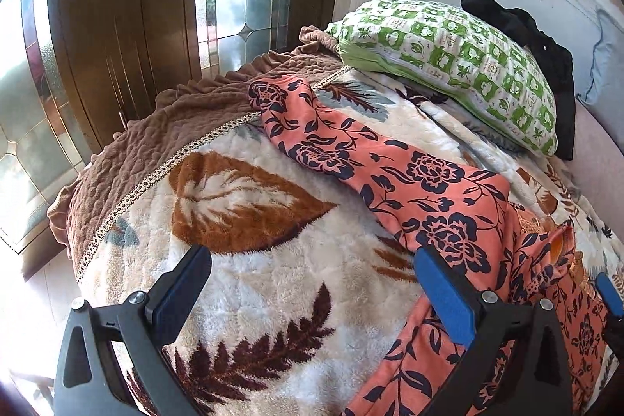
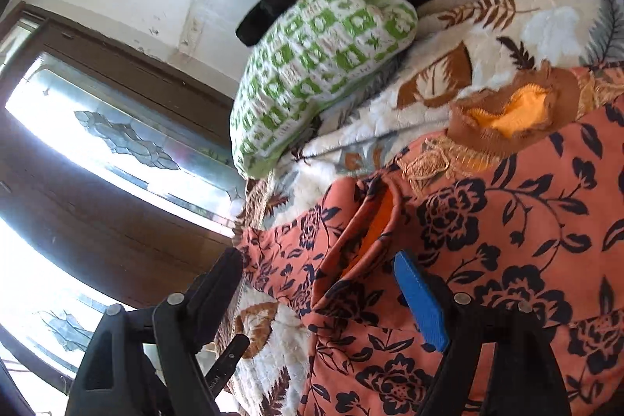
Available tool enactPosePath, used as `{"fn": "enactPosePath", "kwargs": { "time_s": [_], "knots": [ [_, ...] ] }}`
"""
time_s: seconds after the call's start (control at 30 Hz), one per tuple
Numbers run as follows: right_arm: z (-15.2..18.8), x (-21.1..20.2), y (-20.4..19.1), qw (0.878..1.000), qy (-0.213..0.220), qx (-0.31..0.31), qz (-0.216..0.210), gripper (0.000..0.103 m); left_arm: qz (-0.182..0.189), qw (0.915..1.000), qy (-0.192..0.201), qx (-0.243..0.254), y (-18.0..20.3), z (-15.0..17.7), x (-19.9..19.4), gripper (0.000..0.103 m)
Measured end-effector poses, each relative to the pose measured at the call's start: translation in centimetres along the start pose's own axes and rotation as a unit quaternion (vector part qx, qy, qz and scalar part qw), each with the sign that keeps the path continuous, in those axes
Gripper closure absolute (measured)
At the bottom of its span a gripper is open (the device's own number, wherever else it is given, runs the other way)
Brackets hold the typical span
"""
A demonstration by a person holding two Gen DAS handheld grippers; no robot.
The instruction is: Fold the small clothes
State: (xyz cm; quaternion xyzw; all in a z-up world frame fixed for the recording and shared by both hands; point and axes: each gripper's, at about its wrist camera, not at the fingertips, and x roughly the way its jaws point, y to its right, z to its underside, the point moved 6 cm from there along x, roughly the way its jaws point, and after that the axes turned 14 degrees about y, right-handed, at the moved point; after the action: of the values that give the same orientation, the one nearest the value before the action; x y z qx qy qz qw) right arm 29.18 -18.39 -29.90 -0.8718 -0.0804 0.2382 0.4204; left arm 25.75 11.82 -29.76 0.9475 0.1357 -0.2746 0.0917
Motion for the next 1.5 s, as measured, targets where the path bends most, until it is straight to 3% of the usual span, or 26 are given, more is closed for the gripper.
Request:
{"fn": "enactPosePath", "kwargs": {
  "time_s": [0.07, 0.17, 0.27, 0.3, 0.33, 0.37, 0.4, 0.53, 0.6, 0.67, 0.83, 1.0, 1.07, 1.13, 1.2, 1.3, 1.37, 1.43, 1.5],
  "knots": [
    [-1.5, -1.5, 0.8, 1.000, 0.022, 0.001, 0.009, 0.021, -0.001, 0.9999, 0.005, 0.015, 0.6, 0.0, -0.1, 0.000],
    [-2.8, -2.1, 3.2, 0.997, 0.033, 0.024, 0.066, 0.021, -0.005, 0.9996, 0.007, 0.027, 0.9, 0.1, -0.1, 0.000],
    [-2.7, -2.6, 7.7, 0.988, 0.028, 0.061, 0.136, 0.030, -0.012, 0.9995, -0.003, 0.029, 0.7, 0.4, 0.4, 0.000],
    [-2.5, -2.8, 9.7, 0.984, 0.022, 0.067, 0.165, 0.036, -0.018, 0.9994, -0.007, 0.027, 0.4, 0.5, 0.7, 0.000],
    [-2.3, -3.5, 12.0, 0.977, 0.017, 0.067, 0.203, 0.048, -0.023, 0.9994, -0.011, 0.024, 0.2, 0.5, 0.9, 0.000],
    [-2.2, -4.2, 14.1, 0.969, 0.016, 0.069, 0.237, 0.067, -0.026, 0.9994, -0.015, 0.019, -0.2, 0.5, 1.1, 0.000],
    [-2.5, -5.1, 15.6, 0.967, 0.025, 0.073, 0.243, 0.092, -0.029, 0.9993, -0.018, 0.012, -0.4, 0.6, 1.2, 0.000],
    [-4.8, -9.7, 17.8, 0.942, 0.094, 0.057, 0.318, 0.085, -0.035, 0.9992, -0.015, -0.008, -1.0, 0.4, 1.1, 0.000],
    [-5.3, -10.3, 17.3, 0.950, 0.091, 0.078, 0.289, 0.086, -0.032, 0.9994, -0.010, -0.005, -0.7, 0.4, 0.9, 0.000],
    [-5.4, -9.3, 14.7, 0.963, 0.077, 0.050, 0.252, 0.086, -0.031, 0.9995, -0.008, 0.006, -0.2, 0.4, 0.8, 0.000],
    [-2.1, -1.8, 6.1, 0.989, -0.016, -0.011, 0.148, 0.086, -0.036, 0.9992, -0.016, 0.003, -0.6, 0.3, 1.1, 0.000],
    [5.0, 6.3, 1.5, 0.986, -0.133, -0.040, 0.098, 0.085, -0.064, 0.9964, -0.022, -0.050, -4.3, -0.3, 1.9, 0.000],
    [8.0, 7.8, 2.5, 0.975, -0.172, -0.050, 0.132, 0.084, -0.061, 0.9948, -0.042, -0.070, -5.9, -0.4, 2.7, 0.000],
    [7.8, 6.8, 2.6, 0.982, -0.144, -0.030, 0.115, 0.084, -0.045, 0.9919, -0.062, -0.101, -7.8, -0.6, 3.5, 0.000],
    [7.4, 5.0, 2.9, 0.983, -0.152, -0.005, 0.102, 0.084, -0.023, 0.9869, -0.074, -0.141, -9.8, -1.0, 4.5, 0.000],
    [5.7, 1.0, 2.9, 0.990, -0.108, -0.036, 0.080, 0.079, 0.002, 0.9803, -0.082, -0.180, -12.2, -2.4, 6.1, 0.000],
    [4.7, -1.8, 4.1, 0.993, -0.088, -0.036, 0.073, 0.069, 0.015, 0.9796, -0.080, -0.184, -13.1, -3.8, 7.2, 0.000],
    [4.3, -3.7, 6.5, 0.995, -0.073, 0.001, 0.065, 0.032, 0.035, 0.9767, -0.086, -0.194, -13.4, -5.3, 8.4, 0.000],
    [4.3, -4.3, 8.6, 0.996, -0.056, 0.042, 0.052, 0.033, 0.062, 0.9721, -0.087, -0.209, -12.8, -6.8, 9.5, 0.000]
  ]
}}
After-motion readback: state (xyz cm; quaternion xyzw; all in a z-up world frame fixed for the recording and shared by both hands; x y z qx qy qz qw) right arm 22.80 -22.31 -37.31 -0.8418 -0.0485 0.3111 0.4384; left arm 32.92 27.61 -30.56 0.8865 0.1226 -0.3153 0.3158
